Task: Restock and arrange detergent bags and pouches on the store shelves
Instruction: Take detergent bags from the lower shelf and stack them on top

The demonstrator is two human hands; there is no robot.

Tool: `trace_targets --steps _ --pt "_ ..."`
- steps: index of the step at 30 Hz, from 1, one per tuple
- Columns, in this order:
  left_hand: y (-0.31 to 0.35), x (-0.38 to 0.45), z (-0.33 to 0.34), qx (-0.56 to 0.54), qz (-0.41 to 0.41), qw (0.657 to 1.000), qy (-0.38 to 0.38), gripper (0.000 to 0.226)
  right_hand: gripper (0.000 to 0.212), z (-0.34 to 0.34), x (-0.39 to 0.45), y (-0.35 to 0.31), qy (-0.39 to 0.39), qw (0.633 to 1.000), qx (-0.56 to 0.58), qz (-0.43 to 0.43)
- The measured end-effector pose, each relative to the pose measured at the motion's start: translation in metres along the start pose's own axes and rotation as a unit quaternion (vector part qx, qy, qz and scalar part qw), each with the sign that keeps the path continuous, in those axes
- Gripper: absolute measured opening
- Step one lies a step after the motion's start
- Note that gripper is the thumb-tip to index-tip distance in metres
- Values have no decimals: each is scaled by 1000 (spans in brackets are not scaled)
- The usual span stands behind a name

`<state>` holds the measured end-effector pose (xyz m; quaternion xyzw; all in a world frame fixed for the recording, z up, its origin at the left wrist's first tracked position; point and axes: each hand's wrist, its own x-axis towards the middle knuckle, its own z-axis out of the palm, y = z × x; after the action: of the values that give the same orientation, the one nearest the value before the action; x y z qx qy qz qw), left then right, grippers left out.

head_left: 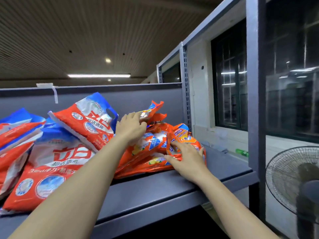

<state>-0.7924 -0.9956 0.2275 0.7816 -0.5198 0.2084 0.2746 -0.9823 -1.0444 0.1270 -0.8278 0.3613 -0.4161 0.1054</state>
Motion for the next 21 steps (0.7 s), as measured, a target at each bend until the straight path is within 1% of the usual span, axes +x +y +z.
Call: trace_targets --steps 2,5,9,13,15,18,21 --pt "-3 -14 -3 -17 10 1000 0 56 50 0 -2 -1 4 1000 0 1" --pt "-8 -35 -12 -12 8 1000 -6 59 47 2 -5 -2 16 1000 4 -2" --pt "-9 -67 -31 8 6 1000 0 44 51 1 -8 -5 10 999 -36 -6" --pt "-12 -109 -47 18 -18 999 43 36 41 -3 -24 -16 79 996 -18 -41" --pt "-17 -130 -58 15 -38 998 51 36 36 -4 -36 -27 92 994 1 -58" --pt "-27 -158 -75 34 -67 996 54 34 30 -5 -53 -47 74 994 18 -81" --pt "-42 -187 -90 52 -87 994 44 33 30 -6 -67 -69 20 994 36 -104"
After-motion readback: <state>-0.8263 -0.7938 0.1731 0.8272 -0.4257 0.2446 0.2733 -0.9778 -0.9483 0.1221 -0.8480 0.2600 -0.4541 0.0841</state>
